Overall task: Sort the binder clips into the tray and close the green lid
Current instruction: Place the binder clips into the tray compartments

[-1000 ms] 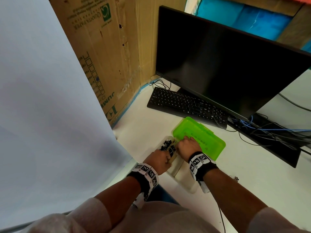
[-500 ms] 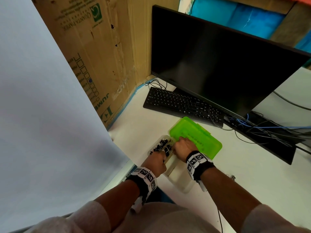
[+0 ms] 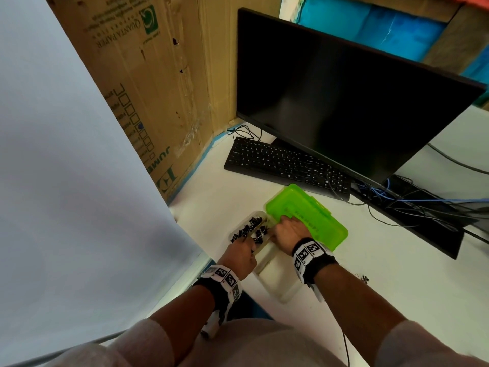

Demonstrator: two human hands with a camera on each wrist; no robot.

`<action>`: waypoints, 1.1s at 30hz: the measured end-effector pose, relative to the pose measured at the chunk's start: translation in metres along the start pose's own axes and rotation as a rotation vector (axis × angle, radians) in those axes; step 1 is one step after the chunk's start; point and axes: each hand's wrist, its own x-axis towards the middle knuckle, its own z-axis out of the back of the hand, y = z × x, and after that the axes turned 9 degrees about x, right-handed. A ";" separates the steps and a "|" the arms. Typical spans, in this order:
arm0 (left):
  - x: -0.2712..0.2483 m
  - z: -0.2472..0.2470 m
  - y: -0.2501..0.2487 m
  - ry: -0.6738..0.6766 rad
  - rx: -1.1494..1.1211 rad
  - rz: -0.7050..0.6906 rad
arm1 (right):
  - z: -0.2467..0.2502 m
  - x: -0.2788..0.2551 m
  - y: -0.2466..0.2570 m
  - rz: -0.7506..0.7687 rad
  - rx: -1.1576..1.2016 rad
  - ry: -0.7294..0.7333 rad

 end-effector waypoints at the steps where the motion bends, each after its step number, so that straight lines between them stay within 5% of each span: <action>1: 0.001 0.000 0.001 -0.004 -0.009 0.002 | 0.000 0.000 -0.001 -0.002 0.017 0.005; 13: 0.004 0.014 -0.014 -0.138 0.019 -0.102 | 0.009 -0.028 -0.024 0.013 0.095 -0.184; 21: 0.016 -0.009 -0.098 -0.050 0.035 -0.390 | -0.003 -0.109 -0.114 -0.266 0.223 -0.330; 26: 0.013 -0.052 -0.143 0.214 0.059 -0.517 | -0.034 -0.164 -0.153 -0.455 0.392 -0.083; 33: 0.012 -0.100 -0.173 0.358 0.247 -0.493 | -0.064 -0.188 -0.138 -0.371 0.488 0.109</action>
